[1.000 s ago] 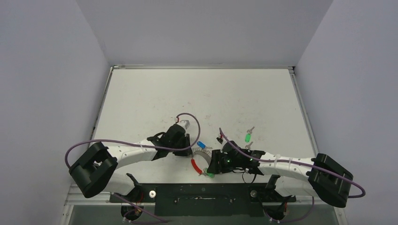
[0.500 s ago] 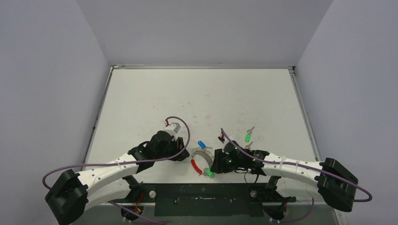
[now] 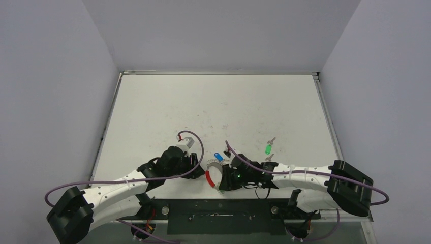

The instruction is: Put the keys on the keyring

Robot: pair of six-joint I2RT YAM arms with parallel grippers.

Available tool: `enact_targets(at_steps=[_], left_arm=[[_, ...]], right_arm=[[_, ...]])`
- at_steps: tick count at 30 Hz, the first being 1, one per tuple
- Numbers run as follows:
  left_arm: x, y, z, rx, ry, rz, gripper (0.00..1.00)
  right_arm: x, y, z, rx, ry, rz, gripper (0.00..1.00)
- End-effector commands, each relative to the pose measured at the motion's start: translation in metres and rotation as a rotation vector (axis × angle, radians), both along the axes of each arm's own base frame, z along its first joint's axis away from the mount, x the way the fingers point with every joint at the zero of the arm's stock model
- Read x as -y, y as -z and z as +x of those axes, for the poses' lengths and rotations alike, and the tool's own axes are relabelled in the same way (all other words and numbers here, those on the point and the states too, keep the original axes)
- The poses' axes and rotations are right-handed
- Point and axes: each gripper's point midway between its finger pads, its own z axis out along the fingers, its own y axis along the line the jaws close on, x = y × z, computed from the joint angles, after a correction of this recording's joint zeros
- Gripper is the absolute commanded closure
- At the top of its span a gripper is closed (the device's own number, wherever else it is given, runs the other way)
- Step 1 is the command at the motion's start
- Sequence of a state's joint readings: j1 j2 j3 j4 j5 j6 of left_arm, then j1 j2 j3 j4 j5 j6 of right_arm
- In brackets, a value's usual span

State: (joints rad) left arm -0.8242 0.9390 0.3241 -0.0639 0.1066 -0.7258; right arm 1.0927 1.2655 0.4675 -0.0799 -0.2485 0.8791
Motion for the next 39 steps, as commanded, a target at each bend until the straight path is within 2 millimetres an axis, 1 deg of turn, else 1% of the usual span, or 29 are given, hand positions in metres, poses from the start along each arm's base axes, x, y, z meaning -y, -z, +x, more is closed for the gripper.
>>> enact_targets(at_steps=[1, 3, 5, 8, 11, 15, 17, 19, 23, 27, 30, 33, 36, 39], left_arm=[[0.011, -0.013, 0.005, 0.027, 0.013, -0.04, 0.59], [0.011, -0.012, 0.005, 0.026, 0.016, -0.043, 0.59], [0.012, -0.012, 0.004, 0.032, 0.022, -0.052, 0.59], [0.014, -0.013, 0.004, 0.051, 0.034, -0.071, 0.59], [0.015, -0.014, 0.002, 0.071, 0.052, -0.096, 0.59], [0.02, -0.025, 0.001, 0.137, 0.081, -0.169, 0.59], [0.02, -0.031, 0.001, 0.174, 0.088, -0.2, 0.59], [0.022, -0.038, 0.0, 0.215, 0.111, -0.231, 0.59], [0.028, -0.053, -0.005, 0.32, 0.19, -0.289, 0.59], [0.032, -0.065, -0.009, 0.42, 0.268, -0.326, 0.58], [0.035, -0.072, -0.01, 0.456, 0.286, -0.342, 0.58], [0.037, -0.077, -0.01, 0.473, 0.293, -0.359, 0.57], [0.04, -0.076, -0.012, 0.474, 0.311, -0.37, 0.57], [0.045, -0.076, -0.015, 0.468, 0.325, -0.381, 0.57]], right_arm=[[-0.051, -0.056, 0.01, 0.094, -0.05, 0.199, 0.76], [-0.059, -0.068, 0.01, 0.124, -0.067, 0.23, 0.73], [-0.063, -0.078, 0.01, 0.147, -0.083, 0.268, 0.66], [-0.06, -0.087, 0.013, 0.185, -0.079, 0.287, 0.61], [-0.048, -0.094, 0.022, 0.248, -0.058, 0.288, 0.59], [-0.021, -0.095, 0.037, 0.354, -0.012, 0.256, 0.59], [-0.003, -0.087, 0.042, 0.386, 0.009, 0.21, 0.6], [0.012, -0.082, 0.044, 0.408, 0.015, 0.191, 0.61], [0.028, -0.071, 0.039, 0.441, -0.011, 0.192, 0.62], [0.041, -0.059, 0.036, 0.401, 0.057, 0.181, 0.64], [0.044, -0.047, 0.03, 0.325, 0.104, 0.195, 0.67], [0.039, -0.036, 0.022, 0.248, 0.124, 0.237, 0.68], [0.031, -0.028, 0.016, 0.205, 0.116, 0.292, 0.68], [0.027, -0.025, 0.017, 0.195, 0.114, 0.292, 0.68]])
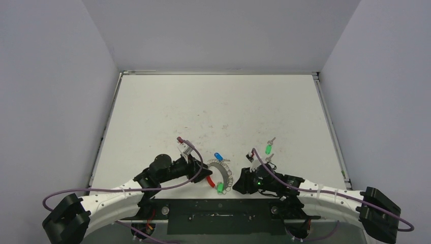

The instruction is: Put the keys on the keyring

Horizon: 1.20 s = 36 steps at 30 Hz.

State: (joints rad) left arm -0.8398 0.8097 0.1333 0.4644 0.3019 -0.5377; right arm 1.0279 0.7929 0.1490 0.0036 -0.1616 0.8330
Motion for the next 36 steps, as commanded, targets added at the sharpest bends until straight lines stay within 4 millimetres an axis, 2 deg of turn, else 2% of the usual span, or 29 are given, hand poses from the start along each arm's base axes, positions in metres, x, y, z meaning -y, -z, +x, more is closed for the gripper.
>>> enact_targets(at_steps=[1, 9, 17, 21, 28, 33, 36], left_arm=[[0.013, -0.017, -0.004, 0.064, 0.06, -0.063, 0.57], [0.019, -0.015, -0.005, 0.047, 0.068, -0.052, 0.57], [0.014, -0.013, -0.006, 0.046, 0.049, -0.039, 0.57], [0.009, -0.01, -0.008, 0.044, 0.039, -0.036, 0.57], [0.003, -0.008, -0.012, 0.058, 0.039, -0.032, 0.57], [-0.001, -0.007, -0.013, 0.086, 0.04, -0.02, 0.57], [-0.003, -0.008, -0.014, 0.098, 0.042, -0.021, 0.57]], right_arm=[[-0.024, -0.021, 0.007, 0.0, 0.001, 0.127, 0.68], [-0.051, -0.03, 0.015, 0.011, -0.051, 0.156, 0.63], [-0.08, -0.054, 0.014, 0.02, -0.142, 0.206, 0.74], [-0.074, -0.053, 0.012, 0.054, -0.172, 0.125, 0.71], [-0.052, -0.064, 0.023, 0.214, -0.258, -0.067, 0.55], [-0.051, -0.083, 0.026, 0.397, -0.421, -0.109, 0.48], [-0.056, -0.088, 0.021, 0.476, -0.529, -0.095, 0.45]])
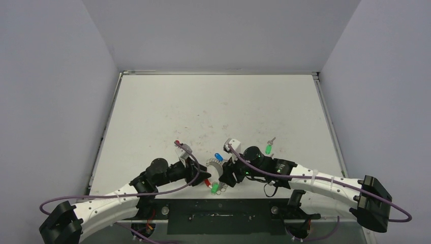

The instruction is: Put the keys on the keyring

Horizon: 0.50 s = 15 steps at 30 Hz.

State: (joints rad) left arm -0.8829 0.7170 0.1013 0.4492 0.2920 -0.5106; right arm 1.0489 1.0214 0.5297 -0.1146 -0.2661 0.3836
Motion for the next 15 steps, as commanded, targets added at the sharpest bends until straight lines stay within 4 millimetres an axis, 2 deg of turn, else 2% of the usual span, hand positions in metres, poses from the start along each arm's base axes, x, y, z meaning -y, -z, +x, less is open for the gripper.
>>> enact_targets(at_steps=[1, 3, 7, 11, 15], left_arm=[[-0.002, -0.003, -0.001, 0.045, 0.004, 0.001, 0.57], [-0.004, -0.003, -0.001, 0.051, 0.003, 0.002, 0.57], [-0.006, -0.004, -0.002, 0.061, 0.002, -0.001, 0.57], [-0.008, -0.004, -0.003, 0.065, -0.001, -0.003, 0.57], [-0.009, -0.002, -0.003, 0.056, -0.007, 0.01, 0.58]], right_arm=[[-0.004, -0.016, -0.003, 0.179, -0.197, -0.007, 0.45], [-0.006, -0.015, -0.008, 0.206, -0.272, -0.012, 0.45], [-0.003, -0.01, -0.006, 0.275, -0.37, -0.097, 0.45], [0.002, 0.001, 0.006, 0.296, -0.357, -0.198, 0.46], [0.001, 0.01, 0.006, 0.282, -0.389, -0.25, 0.49]])
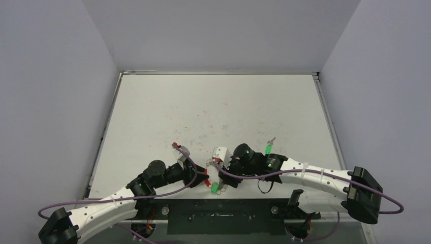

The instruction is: Put the keys on the keyring

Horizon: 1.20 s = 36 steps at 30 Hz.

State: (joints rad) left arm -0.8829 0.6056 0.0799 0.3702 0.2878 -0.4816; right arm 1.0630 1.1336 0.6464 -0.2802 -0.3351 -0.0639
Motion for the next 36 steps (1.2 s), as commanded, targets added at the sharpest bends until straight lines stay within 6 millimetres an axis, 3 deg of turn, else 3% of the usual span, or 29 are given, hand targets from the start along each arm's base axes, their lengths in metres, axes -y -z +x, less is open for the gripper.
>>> enact_targets(at_steps=[1, 11, 18, 26, 36], left_arm=[[-0.001, -0.001, 0.001, 0.018, -0.009, 0.011, 0.58], [-0.018, 0.024, 0.018, -0.16, -0.197, 0.105, 0.59], [-0.025, 0.049, 0.022, -0.258, -0.273, 0.169, 0.6], [-0.021, 0.063, 0.033, -0.283, -0.302, 0.226, 0.63], [-0.009, 0.058, 0.055, -0.227, -0.305, 0.225, 0.7]], right_arm=[[-0.005, -0.003, 0.005, 0.056, -0.054, -0.049, 0.49], [-0.021, 0.02, 0.003, -0.164, 0.227, 0.021, 0.52], [-0.009, 0.04, 0.014, -0.212, 0.45, 0.049, 0.58], [-0.02, 0.043, 0.013, -0.249, 0.45, 0.067, 0.63], [-0.039, 0.05, 0.01, -0.312, 0.442, 0.142, 0.65]])
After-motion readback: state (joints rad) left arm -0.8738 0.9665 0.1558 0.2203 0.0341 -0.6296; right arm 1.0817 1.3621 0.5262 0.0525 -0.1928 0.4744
